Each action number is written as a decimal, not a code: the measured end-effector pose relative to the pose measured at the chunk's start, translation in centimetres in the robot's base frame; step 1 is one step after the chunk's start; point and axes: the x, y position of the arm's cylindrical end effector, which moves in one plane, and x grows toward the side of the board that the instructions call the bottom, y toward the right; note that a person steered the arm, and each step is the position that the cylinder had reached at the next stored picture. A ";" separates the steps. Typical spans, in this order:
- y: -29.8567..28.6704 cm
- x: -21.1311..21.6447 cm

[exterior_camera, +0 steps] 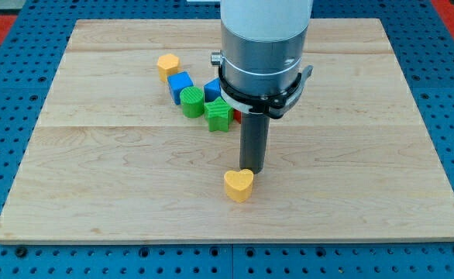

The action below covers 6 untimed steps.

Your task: Move the arm away from the yellow heart

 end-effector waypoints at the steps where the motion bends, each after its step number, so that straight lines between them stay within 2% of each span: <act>1: 1.5 -1.5; 3: 11.8 -11.6; 5: 7.5 -19.6; 6: 1.1 -20.6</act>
